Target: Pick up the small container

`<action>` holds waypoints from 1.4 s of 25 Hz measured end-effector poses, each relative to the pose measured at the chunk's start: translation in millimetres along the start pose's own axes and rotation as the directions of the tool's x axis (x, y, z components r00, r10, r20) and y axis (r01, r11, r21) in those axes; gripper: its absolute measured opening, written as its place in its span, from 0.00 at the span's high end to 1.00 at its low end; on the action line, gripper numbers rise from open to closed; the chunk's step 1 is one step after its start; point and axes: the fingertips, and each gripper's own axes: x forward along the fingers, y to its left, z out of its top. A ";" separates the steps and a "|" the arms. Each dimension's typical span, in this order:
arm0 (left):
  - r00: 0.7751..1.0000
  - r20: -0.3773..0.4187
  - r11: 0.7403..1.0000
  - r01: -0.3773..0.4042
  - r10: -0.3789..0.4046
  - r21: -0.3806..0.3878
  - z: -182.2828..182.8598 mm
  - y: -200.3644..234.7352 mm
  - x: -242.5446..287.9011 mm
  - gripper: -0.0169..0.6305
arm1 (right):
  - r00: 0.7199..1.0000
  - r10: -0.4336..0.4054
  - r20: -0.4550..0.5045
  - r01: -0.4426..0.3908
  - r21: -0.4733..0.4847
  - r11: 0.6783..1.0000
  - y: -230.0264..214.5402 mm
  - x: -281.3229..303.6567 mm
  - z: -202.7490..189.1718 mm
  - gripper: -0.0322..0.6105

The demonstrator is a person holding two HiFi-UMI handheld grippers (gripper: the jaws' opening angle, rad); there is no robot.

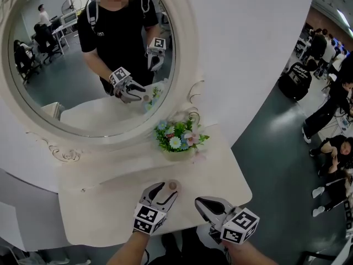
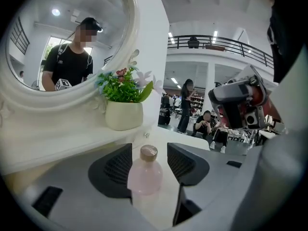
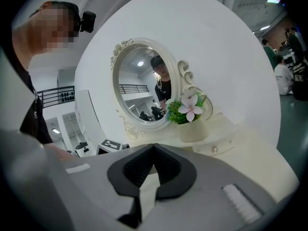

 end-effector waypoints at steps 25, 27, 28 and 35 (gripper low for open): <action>1.000 -0.017 0.998 -0.007 0.008 0.070 -31.2 4.6 51.8 0.59 | 0.997 -0.065 -0.044 0.066 0.023 0.998 -23.2 -14.3 -16.6 0.93; 1.000 -0.007 0.997 -0.008 0.009 0.079 -29.2 5.2 52.8 0.59 | 0.997 -0.070 -0.041 0.071 0.027 0.997 -25.3 -15.9 -17.0 0.93; 1.000 0.000 0.997 -0.006 0.006 0.079 -27.9 5.1 53.2 0.60 | 0.997 -0.072 -0.040 0.073 0.029 0.997 -26.2 -16.7 -17.1 0.93; 1.000 0.017 0.995 0.003 -0.004 0.096 -20.1 2.9 50.7 0.75 | 0.997 -0.076 -0.034 0.077 0.035 0.996 -23.4 -19.0 -14.0 0.93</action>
